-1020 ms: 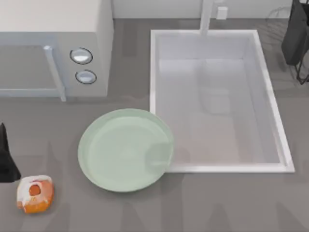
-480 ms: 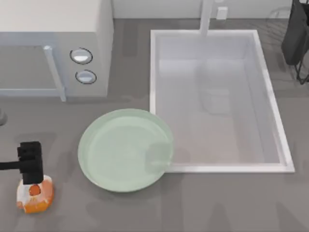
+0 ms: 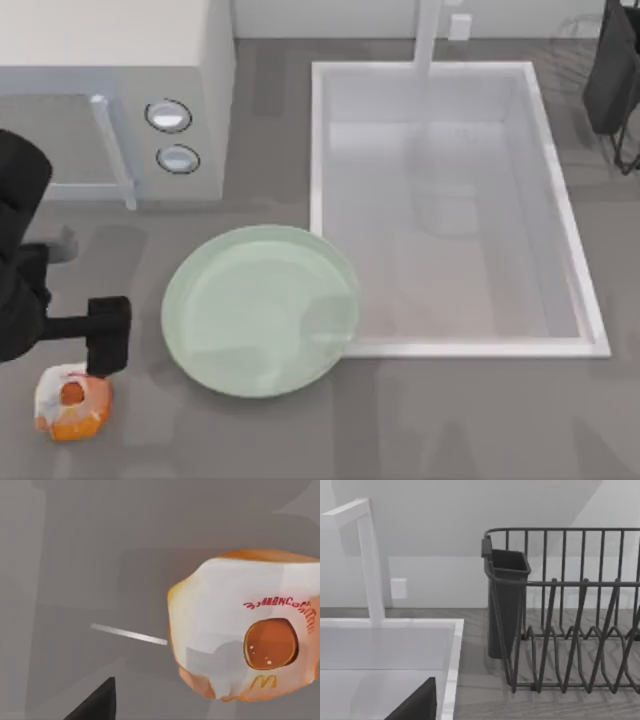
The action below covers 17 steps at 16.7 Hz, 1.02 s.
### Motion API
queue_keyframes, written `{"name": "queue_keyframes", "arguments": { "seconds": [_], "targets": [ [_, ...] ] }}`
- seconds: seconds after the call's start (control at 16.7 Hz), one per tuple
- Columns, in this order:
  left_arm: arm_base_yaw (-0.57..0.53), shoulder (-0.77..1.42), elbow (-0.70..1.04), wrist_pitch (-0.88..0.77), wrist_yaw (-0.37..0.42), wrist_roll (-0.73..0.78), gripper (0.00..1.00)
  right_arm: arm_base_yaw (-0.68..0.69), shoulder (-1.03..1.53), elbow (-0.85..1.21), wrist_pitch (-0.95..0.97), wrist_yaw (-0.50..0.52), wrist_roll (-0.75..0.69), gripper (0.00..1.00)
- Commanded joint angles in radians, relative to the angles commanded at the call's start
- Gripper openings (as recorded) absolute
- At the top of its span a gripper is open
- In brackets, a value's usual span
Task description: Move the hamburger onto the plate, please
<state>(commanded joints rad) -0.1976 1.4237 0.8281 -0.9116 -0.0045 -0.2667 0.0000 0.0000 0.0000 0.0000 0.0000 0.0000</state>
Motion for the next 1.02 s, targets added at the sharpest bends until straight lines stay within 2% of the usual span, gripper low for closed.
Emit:
{"name": "queue_keyframes", "arguments": {
  "seconds": [0.18,0.6,1.02],
  "targets": [
    [-0.009,0.066,0.047,-0.043,-0.003,-0.015,1.00,0.000,0.000,0.000,0.000,0.000,0.000,1.00],
    [-0.005,0.077,0.037,-0.027,-0.003,-0.013,1.00,0.000,0.000,0.000,0.000,0.000,0.000,1.00],
    [-0.005,0.219,-0.098,0.260,-0.003,-0.009,1.00,0.000,0.000,0.000,0.000,0.000,0.000,1.00]
  ]
}}
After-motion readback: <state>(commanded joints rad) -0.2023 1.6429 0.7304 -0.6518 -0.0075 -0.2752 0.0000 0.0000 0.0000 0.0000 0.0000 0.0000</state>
